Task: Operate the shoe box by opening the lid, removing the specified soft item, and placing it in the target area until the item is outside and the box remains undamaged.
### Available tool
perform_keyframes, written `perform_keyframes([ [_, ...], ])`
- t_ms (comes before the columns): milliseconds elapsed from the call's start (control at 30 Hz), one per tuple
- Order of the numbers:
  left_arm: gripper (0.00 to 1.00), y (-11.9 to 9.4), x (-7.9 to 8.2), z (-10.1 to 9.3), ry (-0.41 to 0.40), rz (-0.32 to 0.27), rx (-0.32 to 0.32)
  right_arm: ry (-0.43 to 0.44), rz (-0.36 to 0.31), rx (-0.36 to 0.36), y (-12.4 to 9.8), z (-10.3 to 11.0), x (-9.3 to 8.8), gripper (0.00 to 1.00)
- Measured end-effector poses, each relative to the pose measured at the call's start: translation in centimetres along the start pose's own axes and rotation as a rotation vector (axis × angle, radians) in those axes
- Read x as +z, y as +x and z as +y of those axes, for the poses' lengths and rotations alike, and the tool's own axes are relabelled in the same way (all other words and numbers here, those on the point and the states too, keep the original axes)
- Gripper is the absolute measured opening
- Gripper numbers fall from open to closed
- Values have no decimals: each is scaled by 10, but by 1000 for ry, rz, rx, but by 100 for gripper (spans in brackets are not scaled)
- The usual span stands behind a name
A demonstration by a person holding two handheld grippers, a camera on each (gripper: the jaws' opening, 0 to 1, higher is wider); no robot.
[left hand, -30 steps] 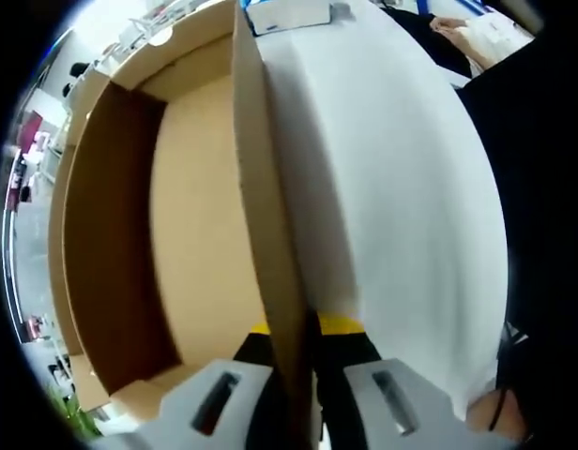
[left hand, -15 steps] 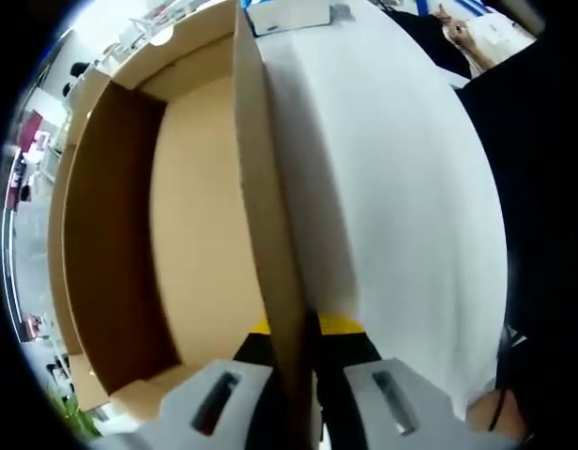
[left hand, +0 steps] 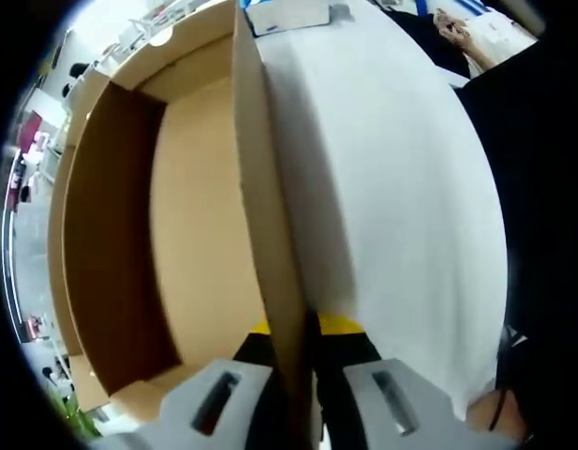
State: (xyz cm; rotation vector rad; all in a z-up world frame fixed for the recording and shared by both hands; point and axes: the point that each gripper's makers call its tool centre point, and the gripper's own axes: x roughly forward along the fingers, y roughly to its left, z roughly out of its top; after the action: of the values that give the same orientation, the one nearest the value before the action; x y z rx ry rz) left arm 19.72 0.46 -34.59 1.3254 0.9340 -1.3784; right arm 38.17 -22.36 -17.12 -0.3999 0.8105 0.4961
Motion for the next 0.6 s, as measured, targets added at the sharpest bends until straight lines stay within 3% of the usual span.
perform_keyframes([
  [600, 4, 1, -1, -1, 2, -8, -7, 62, 66, -26, 36, -20, -1, 38],
])
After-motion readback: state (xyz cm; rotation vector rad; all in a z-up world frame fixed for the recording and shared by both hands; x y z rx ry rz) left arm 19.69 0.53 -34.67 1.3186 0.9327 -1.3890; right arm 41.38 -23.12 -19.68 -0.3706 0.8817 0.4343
